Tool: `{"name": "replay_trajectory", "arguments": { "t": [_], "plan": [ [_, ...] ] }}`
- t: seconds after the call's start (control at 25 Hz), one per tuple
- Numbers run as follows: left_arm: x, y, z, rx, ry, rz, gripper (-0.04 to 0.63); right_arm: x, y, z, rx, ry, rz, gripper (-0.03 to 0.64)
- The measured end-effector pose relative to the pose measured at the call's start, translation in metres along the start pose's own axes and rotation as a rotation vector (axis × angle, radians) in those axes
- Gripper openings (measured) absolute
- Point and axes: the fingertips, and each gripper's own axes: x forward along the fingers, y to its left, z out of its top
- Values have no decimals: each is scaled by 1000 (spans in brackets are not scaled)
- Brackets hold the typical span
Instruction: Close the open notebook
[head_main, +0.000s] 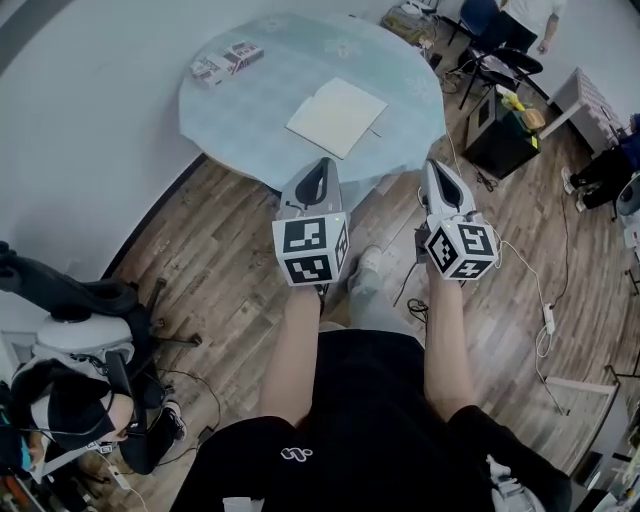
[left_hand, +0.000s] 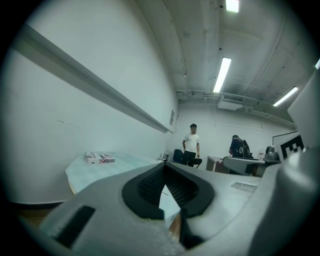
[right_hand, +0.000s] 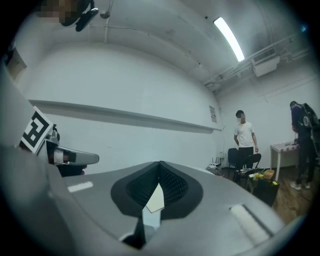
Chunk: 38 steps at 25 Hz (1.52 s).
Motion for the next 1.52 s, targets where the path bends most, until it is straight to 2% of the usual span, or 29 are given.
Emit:
{"name": "replay_trajectory", "arguments": {
  "t": [0.12, 0.24, 0.28, 0.52, 0.72, 0.92, 1.04, 1.16, 1.32, 1.52],
  "plan": [
    [28, -1, -15, 25, 33, 19, 3, 16, -23, -13, -14, 20, -18, 8],
    [60, -1, -34, 117, 76, 67, 3, 37, -45, -33, 10, 50, -11, 8],
    [71, -2, -41, 126, 88, 74, 3, 44, -55, -41, 23, 59, -12, 8],
    [159, 0, -78, 111, 163, 96, 3, 101, -124, -72, 52, 55, -14, 8],
    [247, -7, -82, 139, 202, 144, 3, 179, -192, -74, 102, 49, 38, 9],
    [301, -11, -56, 172, 209, 198, 3, 243, -230, -62, 167, 36, 119, 8],
    [312, -8, -47, 224, 245, 220, 3, 270, -225, -64, 197, 37, 196, 9],
    [320, -6, -42, 288, 252, 222, 3, 286, -206, -63, 216, 6, 317, 9],
    [332, 7, -54, 225, 254, 249, 3, 299, -187, -68, 158, 19, 420, 9],
    [354, 19, -67, 89, 189, 290, 3, 309, -171, -89, -33, 119, 528, 9]
  ]
}}
